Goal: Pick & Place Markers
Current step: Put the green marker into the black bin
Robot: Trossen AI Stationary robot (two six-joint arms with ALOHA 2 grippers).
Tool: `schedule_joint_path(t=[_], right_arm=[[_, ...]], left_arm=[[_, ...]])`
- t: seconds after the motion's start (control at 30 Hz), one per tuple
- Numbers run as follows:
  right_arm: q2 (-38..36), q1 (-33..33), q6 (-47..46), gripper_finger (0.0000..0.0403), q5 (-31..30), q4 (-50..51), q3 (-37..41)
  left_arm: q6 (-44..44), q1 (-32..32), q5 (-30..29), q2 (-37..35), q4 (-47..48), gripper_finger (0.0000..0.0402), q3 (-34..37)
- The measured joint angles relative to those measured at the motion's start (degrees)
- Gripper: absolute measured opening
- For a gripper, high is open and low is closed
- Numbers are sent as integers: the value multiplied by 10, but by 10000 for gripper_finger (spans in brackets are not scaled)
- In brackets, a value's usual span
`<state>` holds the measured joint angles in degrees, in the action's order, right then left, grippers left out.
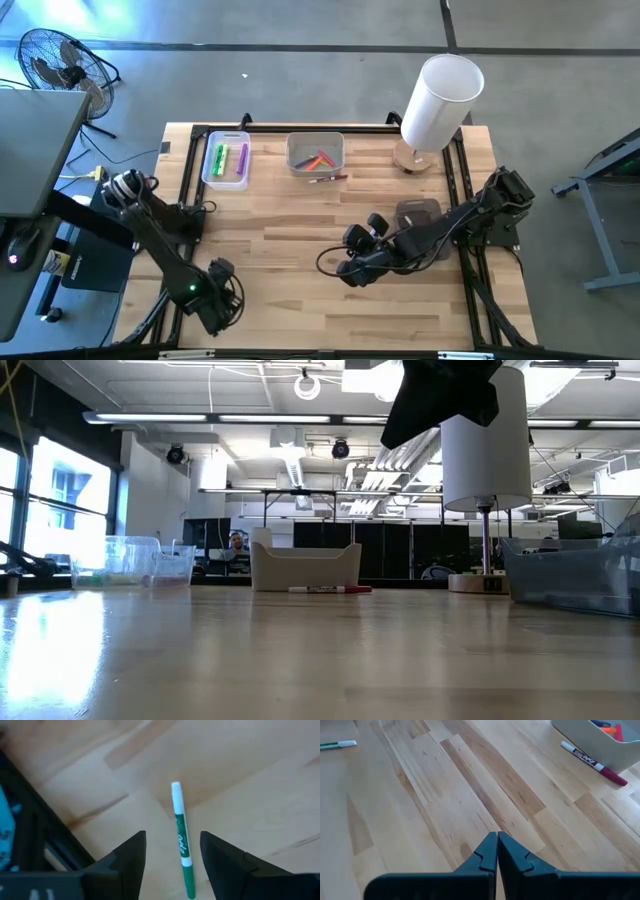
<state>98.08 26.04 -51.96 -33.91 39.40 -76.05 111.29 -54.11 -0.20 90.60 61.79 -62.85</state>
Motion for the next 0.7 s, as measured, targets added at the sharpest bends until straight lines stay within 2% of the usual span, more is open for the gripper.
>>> schedule_joint_path(t=[0.13, 0.47, 0.7], right_arm=[[0, 0, 0, 4, 0, -1, 0], [0, 3, 0, 1, 2, -7, 0], [0, 3, -5, 2, 2, -9, 0]], left_arm=[[2, -1, 1, 15, -33, 178, 6], [60, -27, 16, 16, -197, 170, 103], [65, -25, 31, 13, -251, 166, 145]])
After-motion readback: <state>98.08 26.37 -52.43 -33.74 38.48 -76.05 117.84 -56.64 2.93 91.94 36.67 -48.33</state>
